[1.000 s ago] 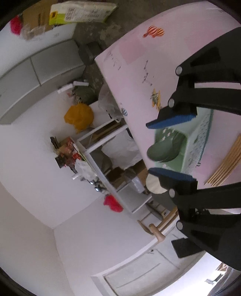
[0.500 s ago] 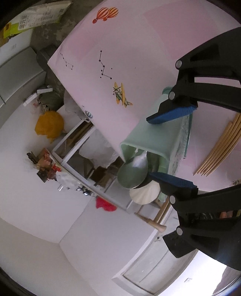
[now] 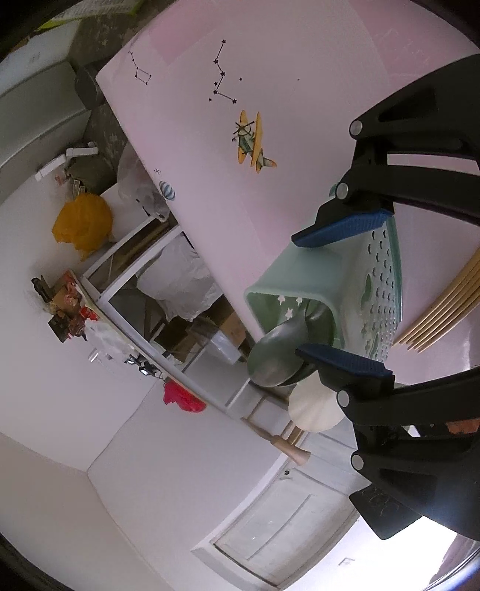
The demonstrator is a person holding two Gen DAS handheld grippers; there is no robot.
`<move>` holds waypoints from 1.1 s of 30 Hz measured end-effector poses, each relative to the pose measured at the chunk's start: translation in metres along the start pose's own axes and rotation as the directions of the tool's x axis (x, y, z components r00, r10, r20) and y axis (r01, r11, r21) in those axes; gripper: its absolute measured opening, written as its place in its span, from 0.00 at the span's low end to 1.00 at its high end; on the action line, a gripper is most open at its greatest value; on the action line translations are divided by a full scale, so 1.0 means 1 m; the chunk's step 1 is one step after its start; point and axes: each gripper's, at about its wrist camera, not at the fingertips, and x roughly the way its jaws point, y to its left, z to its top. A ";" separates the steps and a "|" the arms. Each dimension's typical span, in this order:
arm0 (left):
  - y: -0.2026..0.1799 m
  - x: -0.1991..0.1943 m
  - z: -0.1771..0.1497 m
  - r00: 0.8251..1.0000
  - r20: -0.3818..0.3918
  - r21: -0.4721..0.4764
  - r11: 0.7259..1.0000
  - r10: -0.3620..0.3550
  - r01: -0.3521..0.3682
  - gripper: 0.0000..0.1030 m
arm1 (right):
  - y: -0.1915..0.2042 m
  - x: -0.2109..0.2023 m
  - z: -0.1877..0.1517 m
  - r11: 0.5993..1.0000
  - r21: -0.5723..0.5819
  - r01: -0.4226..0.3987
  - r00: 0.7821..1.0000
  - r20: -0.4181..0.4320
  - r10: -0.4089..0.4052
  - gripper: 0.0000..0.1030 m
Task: Organize utensils
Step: 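Open both tools and pull them back from the holder, then grasp one wooden chopstick with the right tool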
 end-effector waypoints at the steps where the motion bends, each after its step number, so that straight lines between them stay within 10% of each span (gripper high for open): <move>1: 0.000 -0.003 0.000 1.000 0.006 0.003 1.000 0.002 -0.002 0.67 | -0.001 -0.006 -0.001 1.000 0.005 0.010 1.000 0.016 -0.010 0.52; 7: 0.023 -0.019 -0.012 0.998 0.013 -0.022 0.998 0.065 -0.065 0.67 | -0.013 -0.052 -0.031 0.995 0.033 0.097 0.995 0.033 -0.098 0.52; 17: 0.068 0.005 -0.031 0.975 -0.138 -0.109 0.976 0.173 -0.189 0.16 | 0.036 -0.030 -0.115 0.934 -0.224 0.279 0.940 -0.135 -0.313 0.51; 24: 0.041 -0.016 -0.062 0.980 -0.191 -0.227 0.974 -0.052 0.007 0.15 | 0.060 0.028 -0.122 0.857 -0.468 0.216 0.910 -0.221 -0.350 0.43; 33: 0.021 -0.011 -0.111 0.925 -0.214 -0.445 0.874 -0.314 0.194 0.15 | 0.054 0.054 -0.136 0.868 -0.481 0.121 0.843 -0.412 -0.346 0.29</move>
